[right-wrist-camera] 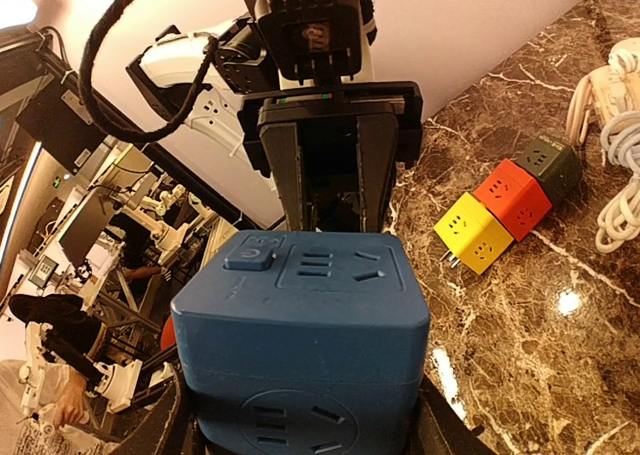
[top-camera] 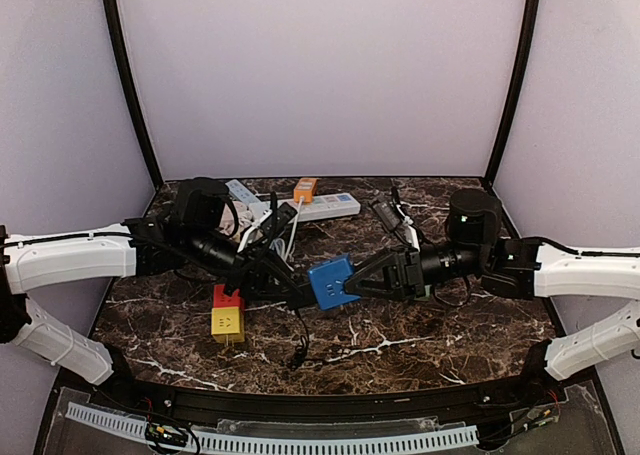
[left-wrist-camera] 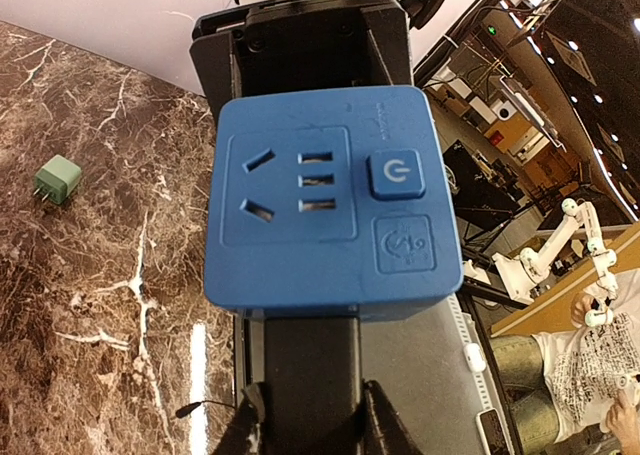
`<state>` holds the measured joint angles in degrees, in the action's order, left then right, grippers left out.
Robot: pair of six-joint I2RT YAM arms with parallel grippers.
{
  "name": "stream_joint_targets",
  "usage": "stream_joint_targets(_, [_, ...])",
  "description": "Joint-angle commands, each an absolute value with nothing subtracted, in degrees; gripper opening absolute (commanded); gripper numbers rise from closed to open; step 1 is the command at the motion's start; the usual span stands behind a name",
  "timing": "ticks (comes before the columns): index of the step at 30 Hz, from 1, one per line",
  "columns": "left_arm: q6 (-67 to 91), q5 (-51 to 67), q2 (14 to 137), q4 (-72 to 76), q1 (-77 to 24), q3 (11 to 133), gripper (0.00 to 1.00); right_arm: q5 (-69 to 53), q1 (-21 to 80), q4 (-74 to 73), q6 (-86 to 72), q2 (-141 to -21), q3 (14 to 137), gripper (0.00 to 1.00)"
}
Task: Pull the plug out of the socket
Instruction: Remove the plug from the socket.
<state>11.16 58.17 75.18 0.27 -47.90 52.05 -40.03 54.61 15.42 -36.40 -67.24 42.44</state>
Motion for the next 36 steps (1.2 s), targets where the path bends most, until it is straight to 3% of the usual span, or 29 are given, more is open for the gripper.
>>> stream_joint_targets(1, [9.63, 60.45, 74.45, 1.03, -48.63, 51.81, 0.01, -29.33, 54.35, 12.44, -36.69, -65.85, 44.53, 0.00])
stream_joint_targets(6, [8.36, 60.38, 74.62, -0.48, -48.69, 52.23, 0.01, -29.59, 54.01, 12.13, -37.30, -65.36, 43.44, 0.00])
stream_joint_targets(19, [6.56, 61.05, 74.60, -2.71, -48.66, 52.56, 0.01, -45.35, 54.14, 20.43, -37.46, -66.56, 43.38, 0.00])
stream_joint_targets(36, [4.81, 58.38, 73.93, -4.52, -48.69, 52.99, 0.01, -26.30, 53.62, 6.52, -35.95, -64.94, 44.16, 0.00])
